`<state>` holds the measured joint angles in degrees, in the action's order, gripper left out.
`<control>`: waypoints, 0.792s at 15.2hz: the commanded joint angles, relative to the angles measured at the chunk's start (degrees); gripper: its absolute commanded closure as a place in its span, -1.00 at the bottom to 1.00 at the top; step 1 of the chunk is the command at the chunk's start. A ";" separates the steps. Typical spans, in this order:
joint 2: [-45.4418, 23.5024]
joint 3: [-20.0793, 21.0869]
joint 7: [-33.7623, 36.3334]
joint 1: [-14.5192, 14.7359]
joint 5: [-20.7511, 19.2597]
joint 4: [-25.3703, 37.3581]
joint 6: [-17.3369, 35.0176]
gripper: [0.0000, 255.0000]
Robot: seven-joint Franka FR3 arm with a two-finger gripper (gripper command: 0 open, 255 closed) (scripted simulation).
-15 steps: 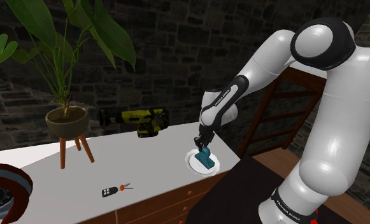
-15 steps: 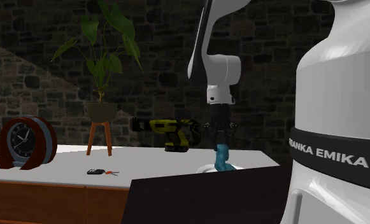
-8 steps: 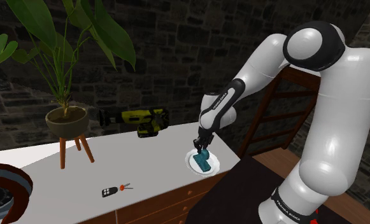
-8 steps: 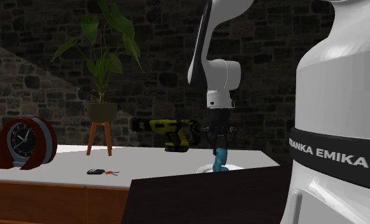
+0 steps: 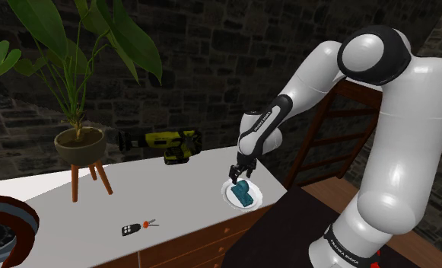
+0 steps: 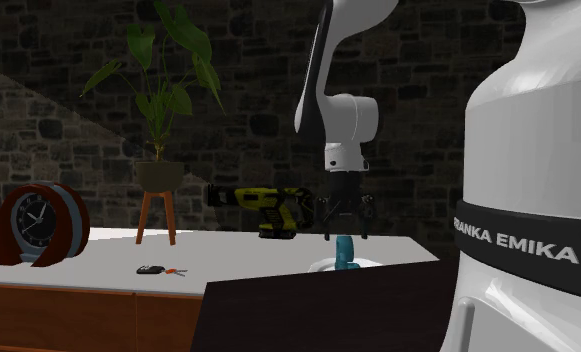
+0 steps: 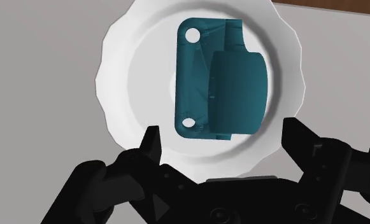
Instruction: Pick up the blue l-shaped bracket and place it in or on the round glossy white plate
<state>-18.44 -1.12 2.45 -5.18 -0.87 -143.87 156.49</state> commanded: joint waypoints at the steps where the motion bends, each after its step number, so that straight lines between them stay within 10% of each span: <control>1: 0.01 -0.02 -0.03 -0.03 -0.01 0.00 -0.01 -1.00; 12: 7.63 -0.05 0.02 0.07 -0.07 -0.10 -7.54 -1.00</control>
<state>-10.83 -1.17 2.47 -5.11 -0.94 -143.96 148.98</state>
